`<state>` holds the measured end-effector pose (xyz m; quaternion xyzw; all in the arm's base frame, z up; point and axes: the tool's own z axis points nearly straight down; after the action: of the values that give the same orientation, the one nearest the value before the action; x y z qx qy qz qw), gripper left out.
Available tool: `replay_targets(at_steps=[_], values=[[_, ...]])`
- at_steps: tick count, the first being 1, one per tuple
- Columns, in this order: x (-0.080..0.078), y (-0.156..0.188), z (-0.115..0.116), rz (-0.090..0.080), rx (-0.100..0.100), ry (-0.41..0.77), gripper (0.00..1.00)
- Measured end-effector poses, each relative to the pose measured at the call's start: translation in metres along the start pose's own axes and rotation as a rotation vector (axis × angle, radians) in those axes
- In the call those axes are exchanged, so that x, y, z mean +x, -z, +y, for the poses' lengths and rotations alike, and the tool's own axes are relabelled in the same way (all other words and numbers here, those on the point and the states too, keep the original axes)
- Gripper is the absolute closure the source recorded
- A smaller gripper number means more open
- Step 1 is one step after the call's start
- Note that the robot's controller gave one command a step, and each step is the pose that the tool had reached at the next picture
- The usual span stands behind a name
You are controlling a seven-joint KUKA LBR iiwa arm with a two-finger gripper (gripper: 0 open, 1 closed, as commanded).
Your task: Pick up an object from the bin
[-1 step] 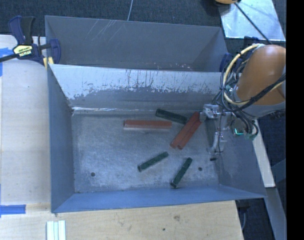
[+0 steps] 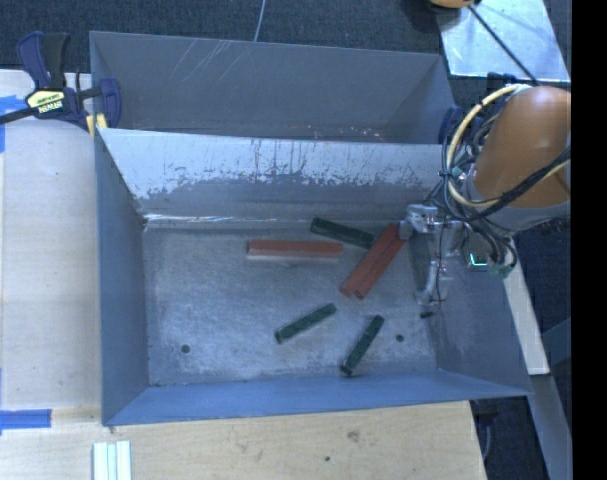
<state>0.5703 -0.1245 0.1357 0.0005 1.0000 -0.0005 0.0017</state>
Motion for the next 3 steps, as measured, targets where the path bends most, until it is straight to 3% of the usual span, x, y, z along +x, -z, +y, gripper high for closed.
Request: replay_targets(at_steps=[1,2,3], values=[[-0.043,-0.038,0.036,-0.008,0.002,0.008,0.00],[-0.009,-0.060,0.048,-0.015,-0.002,0.174,1.00],[-0.009,-0.060,0.048,-0.015,-0.002,0.174,1.00]])
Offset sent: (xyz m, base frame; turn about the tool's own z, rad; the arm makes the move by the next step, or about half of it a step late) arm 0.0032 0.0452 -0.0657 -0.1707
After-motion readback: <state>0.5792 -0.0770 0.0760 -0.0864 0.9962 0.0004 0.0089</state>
